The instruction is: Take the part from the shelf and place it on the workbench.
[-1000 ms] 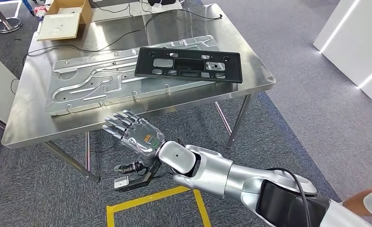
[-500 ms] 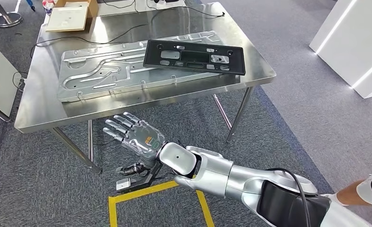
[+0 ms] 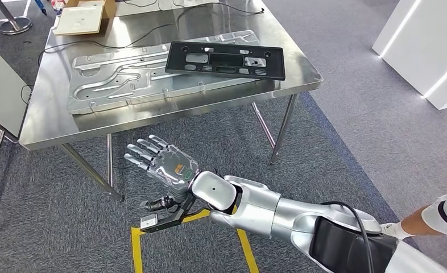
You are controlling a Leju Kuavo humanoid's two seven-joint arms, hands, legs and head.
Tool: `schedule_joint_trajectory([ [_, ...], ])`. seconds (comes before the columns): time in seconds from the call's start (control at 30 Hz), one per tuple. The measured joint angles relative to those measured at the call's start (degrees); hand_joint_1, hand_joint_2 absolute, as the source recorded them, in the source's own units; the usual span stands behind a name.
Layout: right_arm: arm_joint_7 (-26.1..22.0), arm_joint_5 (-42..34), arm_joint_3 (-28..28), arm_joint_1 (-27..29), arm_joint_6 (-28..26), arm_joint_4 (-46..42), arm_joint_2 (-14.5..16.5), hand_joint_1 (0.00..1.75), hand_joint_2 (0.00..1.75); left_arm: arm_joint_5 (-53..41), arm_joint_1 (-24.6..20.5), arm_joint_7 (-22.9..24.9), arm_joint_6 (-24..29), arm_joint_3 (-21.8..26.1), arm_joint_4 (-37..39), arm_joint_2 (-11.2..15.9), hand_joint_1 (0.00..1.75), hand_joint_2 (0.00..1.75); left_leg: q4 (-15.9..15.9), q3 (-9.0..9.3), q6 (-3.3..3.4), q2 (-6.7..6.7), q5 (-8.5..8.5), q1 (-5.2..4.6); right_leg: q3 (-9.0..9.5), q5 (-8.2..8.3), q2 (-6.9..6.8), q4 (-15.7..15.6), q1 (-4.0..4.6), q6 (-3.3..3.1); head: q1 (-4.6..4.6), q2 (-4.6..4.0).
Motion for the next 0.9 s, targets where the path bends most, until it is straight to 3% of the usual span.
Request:
schedule_joint_trajectory([
  [0.07,0.0,0.02,-0.01,-0.08,0.0,-0.02,0.0,0.0,0.0,0.0,-0.1,-0.04,0.01,0.0,0.0,0.01,0.0,0.0,-4.56,2.72,0.69,-0.1,0.27,-0.26,-0.4,0.46,-0.02,0.28,0.08,0.64,0.01,0.0],
  [0.13,0.0,0.06,-0.01,-0.11,0.01,-0.02,-0.01,0.0,0.0,0.0,-0.07,-0.08,0.02,0.01,0.0,0.01,0.0,0.0,-5.18,2.59,1.65,-0.19,0.58,-0.44,-0.53,1.1,-0.04,0.11,0.13,1.42,0.01,0.0],
  [0.2,0.0,0.1,0.01,-0.13,0.02,0.01,-0.07,0.0,0.0,0.0,-0.02,-0.11,-0.03,0.02,0.0,0.0,0.0,0.0,-5.72,2.23,2.73,-0.01,1.46,-0.26,-1.07,0.32,0.14,0.88,0.03,2.05,0.03,0.0],
  [0.27,0.0,0.13,0.01,-0.12,0.04,0.04,-0.11,0.0,0.0,0.0,-0.05,-0.19,-0.08,0.02,0.0,-0.01,0.0,0.0,-6.02,1.46,3.59,0.18,2.43,-0.16,-2.87,-3.35,0.39,5.25,-0.11,2.46,0.04,0.0],
  [0.33,0.0,0.14,0.01,0.01,0.09,0.08,-0.12,0.0,0.0,0.0,-0.05,-0.24,-0.11,0.02,0.0,-0.01,0.0,0.0,-5.88,0.27,3.88,0.2,3.2,-0.31,-5.57,-7.78,0.47,12.75,-0.12,2.75,0.04,0.0],
  [0.37,0.0,0.15,0.01,0.12,0.11,0.11,-0.13,0.0,0.0,0.0,-0.01,-0.25,-0.13,0.02,0.0,-0.01,0.0,0.0,-5.75,-0.36,3.87,0.2,3.56,-0.39,-6.31,-9.01,0.47,15.51,-0.12,2.83,0.04,0.0],
  [0.4,0.0,0.15,0.02,0.2,0.14,0.14,-0.13,0.0,0.0,0.0,0.03,-0.25,-0.14,0.02,0.0,-0.01,0.0,0.0,-5.55,-0.98,3.84,0.19,3.88,-0.46,-6.08,-9.23,0.47,16.38,-0.11,2.81,0.03,0.0],
  [0.43,0.0,0.15,0.02,0.24,0.15,0.16,-0.14,0.0,0.0,0.0,0.05,-0.25,-0.14,0.02,0.0,-0.01,0.0,0.0,-5.32,-1.51,3.77,0.18,4.14,-0.52,-4.57,-8.4,0.47,14.75,-0.1,2.68,0.03,0.0],
  [0.5,0.0,0.15,0.03,0.19,0.15,0.16,-0.14,0.0,0.0,0.0,0.05,-0.26,-0.15,0.02,0.0,-0.01,0.0,0.0,-4.85,-2.32,3.53,0.12,4.55,-0.63,0.77,-5.9,0.48,6.79,0.01,2.08,0.03,0.0],
  [0.57,0.0,0.15,0.03,0.08,0.14,0.13,-0.11,0.0,0.0,0.0,0.02,-0.28,-0.16,0.02,0.0,-0.02,0.0,0.0,-4.53,-2.77,3.0,0.1,4.95,-0.81,4.21,-4.46,0.5,0.85,0.32,1.42,0.02,0.0],
  [0.63,0.0,0.15,0.03,0.04,0.14,0.11,-0.1,0.0,0.0,0.0,0.03,-0.29,-0.18,0.03,0.0,-0.02,0.0,0.0,-4.55,-2.97,2.3,0.14,5.45,-0.86,4.38,-3.93,0.53,-0.01,0.66,0.93,0.02,0.0],
  [0.7,0.0,0.15,0.03,0.01,0.14,0.11,-0.09,0.0,0.0,0.0,0.05,-0.29,-0.2,0.04,0.0,-0.01,0.0,0.0,-4.26,-3.31,1.61,0.11,5.21,-0.72,4.08,-3.12,0.43,-0.34,0.47,0.23,0.03,0.0],
  [0.73,0.0,0.15,0.03,-0.01,0.14,0.1,-0.06,0.0,0.0,0.0,0.05,-0.29,-0.2,0.04,0.0,-0.01,0.0,0.0,-3.07,-3.88,1.24,0.07,4.05,-0.65,3.81,-2.62,0.32,-0.56,0.31,-0.2,0.01,0.0],
  [0.8,0.0,0.15,0.03,-0.03,0.15,0.1,-0.01,0.0,0.0,0.0,0.05,-0.3,-0.21,0.04,0.0,-0.01,0.0,0.0,2.64,-6.17,0.53,0.01,-0.28,-0.4,2.9,-1.73,0.14,-0.72,0.15,-0.79,-0.01,0.0],
  [0.87,0.0,0.15,0.05,0.06,0.16,0.11,-0.01,0.0,0.0,0.0,0.08,-0.29,-0.22,0.04,0.0,-0.01,0.0,0.0,9.71,-8.51,-0.03,0.02,-4.11,-0.21,1.65,-1.04,0.09,-0.48,0.17,-0.85,-0.01,0.0],
  [0.9,0.0,0.15,0.07,0.13,0.16,0.12,-0.01,0.0,0.0,0.0,0.11,-0.29,-0.22,0.04,0.0,-0.01,0.0,0.0,11.18,-8.56,-0.2,0.03,-4.67,-0.13,1.04,-0.74,0.08,-0.29,0.16,-0.77,-0.01,0.0],
])
